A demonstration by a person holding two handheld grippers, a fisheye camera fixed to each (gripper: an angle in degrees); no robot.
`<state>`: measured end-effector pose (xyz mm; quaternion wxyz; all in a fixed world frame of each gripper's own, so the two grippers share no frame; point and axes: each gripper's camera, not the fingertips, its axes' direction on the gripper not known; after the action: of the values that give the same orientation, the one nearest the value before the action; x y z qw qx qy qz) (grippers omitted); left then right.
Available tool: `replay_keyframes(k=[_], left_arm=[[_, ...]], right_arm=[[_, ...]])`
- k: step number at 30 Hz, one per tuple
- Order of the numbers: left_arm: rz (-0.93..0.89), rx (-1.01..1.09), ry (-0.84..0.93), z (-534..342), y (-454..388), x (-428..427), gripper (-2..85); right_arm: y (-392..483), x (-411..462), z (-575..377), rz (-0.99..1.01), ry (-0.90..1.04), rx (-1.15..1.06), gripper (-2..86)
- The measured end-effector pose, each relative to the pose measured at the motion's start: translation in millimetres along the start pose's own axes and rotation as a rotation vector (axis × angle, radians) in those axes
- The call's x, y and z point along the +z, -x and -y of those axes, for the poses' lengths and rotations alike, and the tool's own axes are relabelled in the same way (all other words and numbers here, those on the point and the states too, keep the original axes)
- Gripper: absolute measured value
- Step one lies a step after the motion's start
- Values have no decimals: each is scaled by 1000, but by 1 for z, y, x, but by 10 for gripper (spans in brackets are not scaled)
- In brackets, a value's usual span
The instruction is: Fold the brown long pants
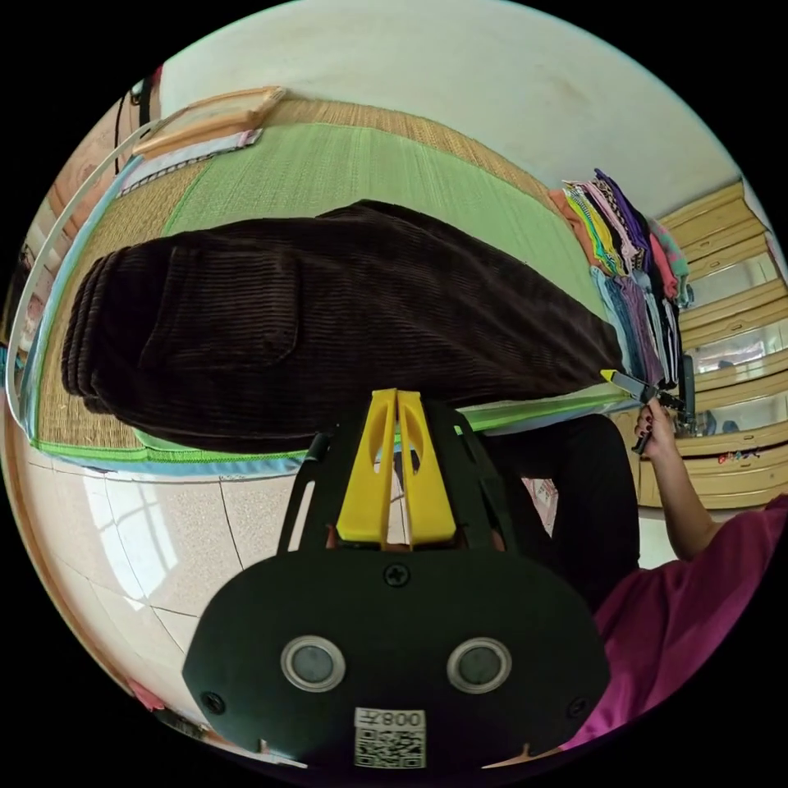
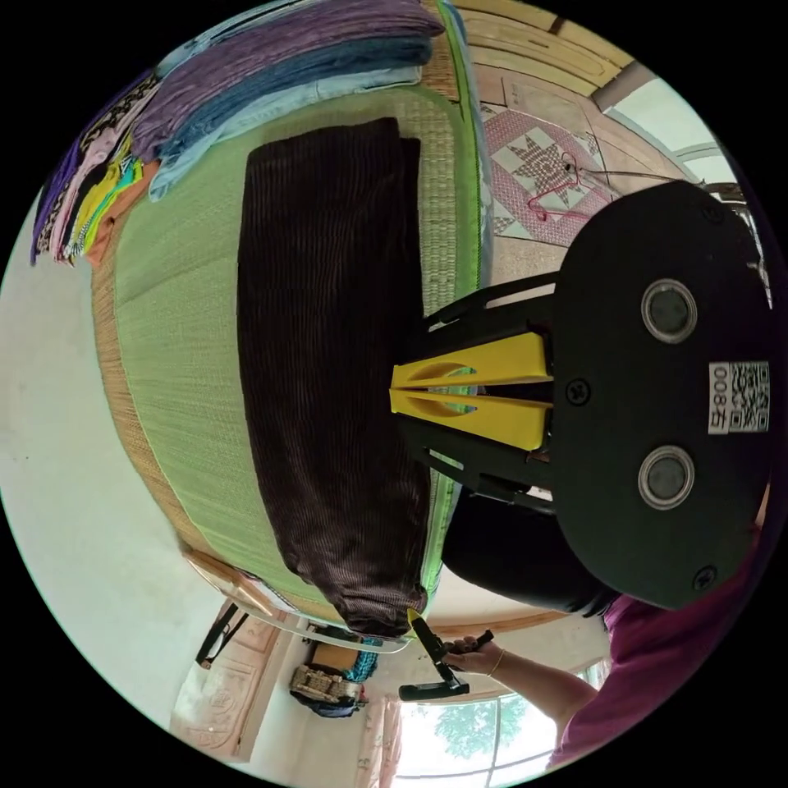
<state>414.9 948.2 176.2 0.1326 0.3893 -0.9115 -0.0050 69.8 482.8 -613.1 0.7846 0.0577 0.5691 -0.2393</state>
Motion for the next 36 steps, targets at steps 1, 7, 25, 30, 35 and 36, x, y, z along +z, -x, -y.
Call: replay_keyframes(k=[1, 7, 25, 30, 35, 36], left_arm=[[-11, 16, 4, 12, -14, -7, 0], [-141, 197, 31, 93, -128, -19, 7], [-96, 616, 334, 262, -440, -3, 14], [-119, 596, 311, 287, -468, -43, 4], [-155, 581, 278, 311, -490, -92, 4], [-156, 576, 289, 313, -492, -92, 5]], right_arm=[[-11, -3, -5, 7, -9, 15, 1], [-118, -22, -66, 105, -67, 173, 6], [-321, -87, -143, 30, -274, 313, 53], [-335, -109, -167, 106, -313, 255, 35], [-348, -116, -197, 140, -322, 255, 29], [-356, -103, -201, 139, -294, 283, 29]])
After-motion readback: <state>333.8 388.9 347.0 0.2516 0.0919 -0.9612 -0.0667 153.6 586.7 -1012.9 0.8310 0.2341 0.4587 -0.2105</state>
